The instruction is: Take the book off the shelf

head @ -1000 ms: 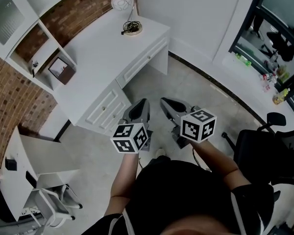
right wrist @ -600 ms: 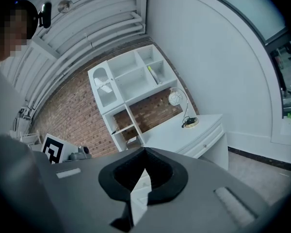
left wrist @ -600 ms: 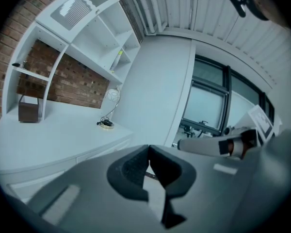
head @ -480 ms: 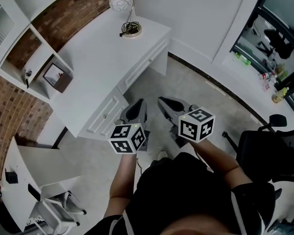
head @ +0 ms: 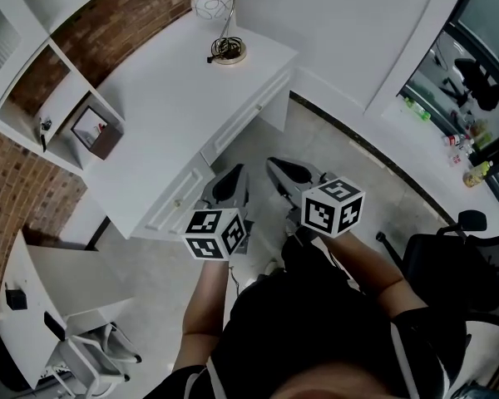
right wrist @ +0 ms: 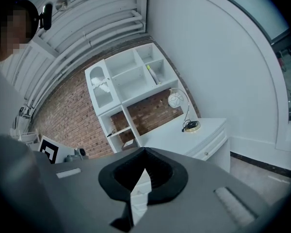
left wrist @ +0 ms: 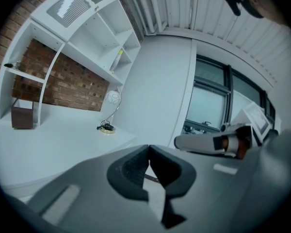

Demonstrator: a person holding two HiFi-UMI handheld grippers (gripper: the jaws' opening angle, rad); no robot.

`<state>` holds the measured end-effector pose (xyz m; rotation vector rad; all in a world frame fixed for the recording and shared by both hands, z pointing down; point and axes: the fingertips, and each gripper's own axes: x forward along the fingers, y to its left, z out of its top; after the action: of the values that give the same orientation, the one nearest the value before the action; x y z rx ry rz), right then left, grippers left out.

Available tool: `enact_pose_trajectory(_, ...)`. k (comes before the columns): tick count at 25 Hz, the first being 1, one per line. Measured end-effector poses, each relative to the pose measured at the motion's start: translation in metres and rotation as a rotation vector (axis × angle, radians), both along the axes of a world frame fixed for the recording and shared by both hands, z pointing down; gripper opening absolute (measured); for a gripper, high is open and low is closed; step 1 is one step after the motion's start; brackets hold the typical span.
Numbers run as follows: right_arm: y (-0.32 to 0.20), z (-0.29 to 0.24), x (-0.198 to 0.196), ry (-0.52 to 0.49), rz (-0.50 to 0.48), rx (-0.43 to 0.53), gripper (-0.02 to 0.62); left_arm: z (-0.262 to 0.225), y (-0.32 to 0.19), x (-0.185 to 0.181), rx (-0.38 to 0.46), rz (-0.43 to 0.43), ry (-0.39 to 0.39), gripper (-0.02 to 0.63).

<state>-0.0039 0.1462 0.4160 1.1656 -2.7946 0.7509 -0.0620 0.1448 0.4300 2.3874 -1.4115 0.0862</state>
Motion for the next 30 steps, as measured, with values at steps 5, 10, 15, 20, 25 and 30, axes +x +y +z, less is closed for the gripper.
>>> enact_pose_trajectory(5,-0.031,-0.003,0.000,-0.012,-0.042,0.013,-0.002,-0.005,-0.031,0.000,0.013,-0.046,-0.011,0.006)
enact_pose_trajectory(10,-0.069,-0.012,0.009,-0.019,-0.065,0.036,-0.002,-0.009,-0.069,0.009,0.020,-0.070,-0.015,0.006)
enact_pose_trajectory(15,-0.104,-0.017,0.026,-0.020,-0.084,0.040,-0.002,-0.016,-0.103,0.033,0.034,-0.070,-0.023,0.006)
enact_pose_trajectory(20,-0.139,-0.020,0.036,-0.029,-0.112,0.045,-0.002,-0.018,-0.135,0.046,0.035,-0.083,-0.037,0.006)
enact_pose_trajectory(25,-0.169,-0.021,0.048,-0.039,-0.144,0.050,-0.002,-0.019,-0.165,0.060,0.042,-0.104,-0.043,0.006)
enact_pose_trajectory(30,-0.193,-0.022,0.060,-0.037,-0.173,0.057,-0.002,-0.019,-0.189,0.073,0.049,-0.129,-0.045,0.006)
